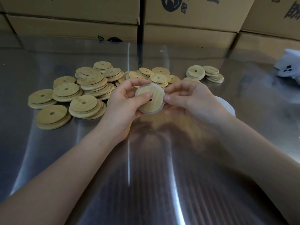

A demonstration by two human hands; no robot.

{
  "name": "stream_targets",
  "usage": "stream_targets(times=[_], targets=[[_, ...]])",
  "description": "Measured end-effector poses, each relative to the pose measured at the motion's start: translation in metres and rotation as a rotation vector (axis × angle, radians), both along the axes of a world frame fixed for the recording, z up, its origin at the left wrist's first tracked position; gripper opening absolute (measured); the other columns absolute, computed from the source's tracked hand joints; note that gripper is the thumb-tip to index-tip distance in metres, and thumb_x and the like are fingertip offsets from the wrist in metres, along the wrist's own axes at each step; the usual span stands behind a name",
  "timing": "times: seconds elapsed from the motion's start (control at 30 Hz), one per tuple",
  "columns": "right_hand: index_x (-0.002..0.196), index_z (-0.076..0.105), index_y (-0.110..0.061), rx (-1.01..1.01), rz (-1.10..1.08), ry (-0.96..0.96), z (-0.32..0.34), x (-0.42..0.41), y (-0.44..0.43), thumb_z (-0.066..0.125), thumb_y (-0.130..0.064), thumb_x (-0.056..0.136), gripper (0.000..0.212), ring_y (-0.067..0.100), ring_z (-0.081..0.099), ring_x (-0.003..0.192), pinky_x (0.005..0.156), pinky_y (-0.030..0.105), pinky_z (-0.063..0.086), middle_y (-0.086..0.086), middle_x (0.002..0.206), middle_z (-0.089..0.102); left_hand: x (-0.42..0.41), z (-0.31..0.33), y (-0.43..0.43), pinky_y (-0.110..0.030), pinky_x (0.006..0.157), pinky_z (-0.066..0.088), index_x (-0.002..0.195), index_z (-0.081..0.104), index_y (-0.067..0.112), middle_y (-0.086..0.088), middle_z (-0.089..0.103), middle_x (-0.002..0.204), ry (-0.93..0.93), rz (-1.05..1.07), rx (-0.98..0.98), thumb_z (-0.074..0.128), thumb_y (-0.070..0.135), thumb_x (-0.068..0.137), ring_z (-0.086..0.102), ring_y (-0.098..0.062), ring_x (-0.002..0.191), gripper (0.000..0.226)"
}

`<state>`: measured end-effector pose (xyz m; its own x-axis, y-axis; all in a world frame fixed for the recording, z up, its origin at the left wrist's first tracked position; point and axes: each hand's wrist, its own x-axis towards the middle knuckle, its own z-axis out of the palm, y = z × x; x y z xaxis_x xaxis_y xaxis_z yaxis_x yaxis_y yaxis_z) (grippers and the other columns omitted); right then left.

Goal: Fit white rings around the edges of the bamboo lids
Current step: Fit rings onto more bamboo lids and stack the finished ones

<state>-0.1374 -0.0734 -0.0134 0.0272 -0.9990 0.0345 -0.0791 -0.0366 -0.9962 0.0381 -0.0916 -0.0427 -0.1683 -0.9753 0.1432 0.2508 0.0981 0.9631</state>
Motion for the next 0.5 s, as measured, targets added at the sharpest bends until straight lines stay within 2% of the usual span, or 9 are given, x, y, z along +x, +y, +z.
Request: stream_targets(times=[0.1, 0.2, 0.27, 0.4, 0.5], targets=[[0.087, 0.069, -0.002, 0.017, -0.043, -0.009, -0.003, 0.004, 0.002, 0.071, 0.000, 0.083, 0.005, 0.020, 0.069, 0.070, 0.062, 0.027, 0.058, 0.017, 0.079, 0.071, 0.000, 0.000, 0.000, -0.041, 0.078, 0.060, 0.094, 0.070, 0.024, 0.001, 0.074, 0.089, -0.015, 0.047, -0.026, 0.066, -0.001, 0.087, 0.070, -0.016, 0.088, 0.026], [0.085, 0.071, -0.002, -0.017, -0.121, -0.008, -0.006, 0.007, 0.003, 0.072, 0.001, 0.083, 0.004, 0.017, 0.071, 0.068, 0.063, 0.024, 0.059, 0.013, 0.075, 0.073, -0.001, 0.000, 0.001, -0.039, 0.081, 0.057, 0.090, 0.070, 0.026, -0.001, 0.075, 0.092, -0.035, 0.086, -0.054, 0.067, -0.001, 0.086, 0.070, -0.019, 0.093, 0.028], [0.081, 0.074, -0.007, -0.073, -0.175, 0.037, -0.007, 0.010, 0.003, 0.073, 0.001, 0.083, 0.008, 0.015, 0.071, 0.068, 0.064, 0.023, 0.058, 0.010, 0.073, 0.073, -0.002, 0.001, 0.003, -0.037, 0.082, 0.057, 0.089, 0.070, 0.026, -0.004, 0.075, 0.097, -0.041, 0.103, -0.076, 0.069, -0.001, 0.085, 0.070, -0.021, 0.098, 0.028], [0.076, 0.076, -0.018, -0.191, -0.255, 0.150, -0.011, 0.014, 0.004, 0.074, -0.003, 0.082, 0.016, 0.013, 0.072, 0.071, 0.066, 0.023, 0.058, 0.003, 0.071, 0.074, -0.003, 0.002, 0.006, -0.041, 0.088, 0.058, 0.090, 0.069, 0.022, -0.005, 0.074, 0.101, -0.066, 0.155, -0.130, 0.070, -0.003, 0.083, 0.070, -0.020, 0.100, 0.026], [0.074, 0.075, -0.019, -0.214, -0.253, 0.167, -0.011, 0.014, 0.004, 0.075, -0.003, 0.081, 0.018, 0.013, 0.071, 0.071, 0.067, 0.024, 0.059, 0.003, 0.071, 0.074, -0.003, 0.002, 0.006, -0.041, 0.086, 0.058, 0.087, 0.067, 0.022, -0.005, 0.074, 0.099, -0.055, 0.159, -0.147, 0.070, -0.005, 0.082, 0.070, -0.020, 0.100, 0.028]])
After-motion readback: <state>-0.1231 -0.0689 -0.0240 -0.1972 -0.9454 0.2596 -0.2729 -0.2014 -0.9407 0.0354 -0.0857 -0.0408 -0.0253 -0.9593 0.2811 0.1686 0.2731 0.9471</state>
